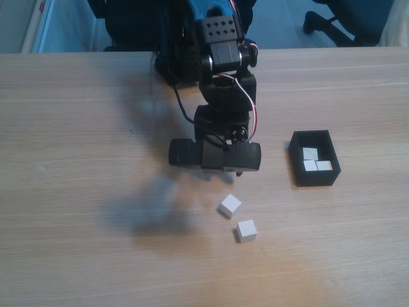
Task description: Pick blocks and place them in the box.
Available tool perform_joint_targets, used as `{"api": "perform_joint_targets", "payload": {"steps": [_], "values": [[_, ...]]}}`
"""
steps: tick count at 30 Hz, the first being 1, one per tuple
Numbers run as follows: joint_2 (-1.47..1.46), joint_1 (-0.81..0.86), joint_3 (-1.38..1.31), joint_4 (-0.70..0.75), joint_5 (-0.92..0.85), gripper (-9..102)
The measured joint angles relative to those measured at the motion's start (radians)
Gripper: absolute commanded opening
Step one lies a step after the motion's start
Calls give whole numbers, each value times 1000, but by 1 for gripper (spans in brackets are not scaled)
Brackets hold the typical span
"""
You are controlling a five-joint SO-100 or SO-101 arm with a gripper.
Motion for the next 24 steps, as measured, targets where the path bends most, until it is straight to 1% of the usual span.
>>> {"api": "perform_joint_targets", "payload": {"steps": [5, 11, 15, 24], "values": [[-75, 6, -77, -31, 66, 7], [-129, 31, -152, -31, 160, 9], [-161, 25, -198, -31, 181, 14], [-215, 9, -233, -17, 181, 16]]}}
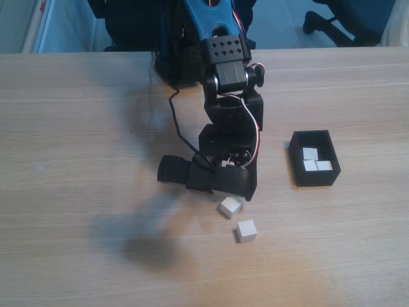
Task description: Pick blocks and place them in the box.
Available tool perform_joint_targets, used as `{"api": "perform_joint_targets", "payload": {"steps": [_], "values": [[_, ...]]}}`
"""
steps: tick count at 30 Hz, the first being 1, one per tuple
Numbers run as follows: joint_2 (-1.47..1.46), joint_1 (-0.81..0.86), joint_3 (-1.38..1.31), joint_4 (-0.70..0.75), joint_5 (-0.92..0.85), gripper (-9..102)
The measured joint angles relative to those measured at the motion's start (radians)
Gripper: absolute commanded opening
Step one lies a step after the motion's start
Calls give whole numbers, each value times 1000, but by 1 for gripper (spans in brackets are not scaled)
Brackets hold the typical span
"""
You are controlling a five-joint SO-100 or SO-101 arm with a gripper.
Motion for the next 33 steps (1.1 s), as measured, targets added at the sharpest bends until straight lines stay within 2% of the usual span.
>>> {"api": "perform_joint_targets", "payload": {"steps": [21, 26, 33], "values": [[-127, 6, -60, -32, 9, 14], [-156, 6, -86, -41, 9, 0], [-160, 9, -87, -48, 9, 0]]}}
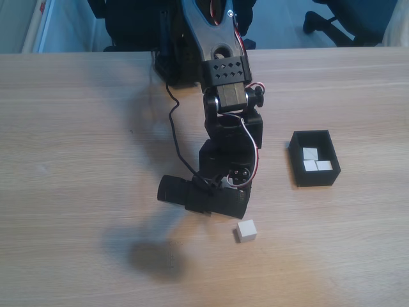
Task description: Pick blocks and place them in the box.
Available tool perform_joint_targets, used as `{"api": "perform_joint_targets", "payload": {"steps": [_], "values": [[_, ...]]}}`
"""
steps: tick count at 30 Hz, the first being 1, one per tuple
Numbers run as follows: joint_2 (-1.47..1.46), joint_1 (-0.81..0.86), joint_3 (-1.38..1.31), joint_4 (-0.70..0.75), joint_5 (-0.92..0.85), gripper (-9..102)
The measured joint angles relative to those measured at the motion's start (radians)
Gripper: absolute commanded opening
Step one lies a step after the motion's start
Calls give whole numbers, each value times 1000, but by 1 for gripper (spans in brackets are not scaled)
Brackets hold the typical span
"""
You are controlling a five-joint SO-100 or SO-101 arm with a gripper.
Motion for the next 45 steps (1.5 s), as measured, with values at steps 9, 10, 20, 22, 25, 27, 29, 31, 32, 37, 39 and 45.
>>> {"api": "perform_joint_targets", "payload": {"steps": [9, 10, 20, 22, 25, 27, 29, 31, 32, 37, 39, 45], "values": [[184, -51, 86, 94, 61, 0], [224, -74, 109, 101, 67, 0], [485, -410, 198, 202, 150, 0], [488, -485, 198, 204, 153, 0], [488, -558, 201, 202, 155, 0], [488, -591, 201, 192, 155, 0], [482, -604, 201, 179, 155, 0], [468, -606, 201, 163, 155, 0], [465, -604, 201, 153, 155, 1], [454, -595, 201, 103, 137, 7], [454, -595, 201, 97, 121, 11], [454, -595, 206, 94, 89, 14]]}}
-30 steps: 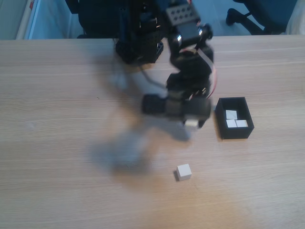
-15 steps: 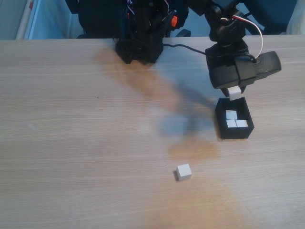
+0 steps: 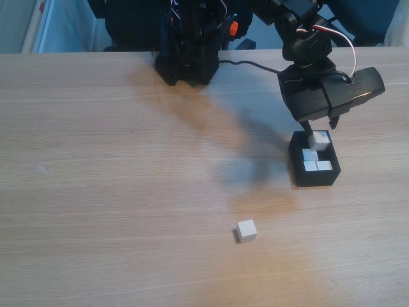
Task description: Pick blocks and place them in the box.
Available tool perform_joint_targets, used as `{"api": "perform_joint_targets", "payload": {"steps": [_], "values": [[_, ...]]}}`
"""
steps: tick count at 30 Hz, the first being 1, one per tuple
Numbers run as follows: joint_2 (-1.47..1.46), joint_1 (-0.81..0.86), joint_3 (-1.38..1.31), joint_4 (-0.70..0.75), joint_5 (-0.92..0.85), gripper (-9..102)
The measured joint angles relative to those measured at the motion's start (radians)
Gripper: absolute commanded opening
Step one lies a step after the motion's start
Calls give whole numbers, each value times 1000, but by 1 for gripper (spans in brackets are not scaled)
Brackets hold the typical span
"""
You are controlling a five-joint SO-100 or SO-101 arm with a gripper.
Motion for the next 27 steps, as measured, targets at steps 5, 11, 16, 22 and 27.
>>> {"api": "perform_joint_targets", "payload": {"steps": [5, 11, 16, 22, 27], "values": [[0, 40, 26, 8, -11, 8], [17, 158, 60, 20, -25, 0], [21, 341, 110, 9, -109, 0], [21, 468, 146, -77, -262, 1], [-14, 517, 146, -101, -371, 0]]}}
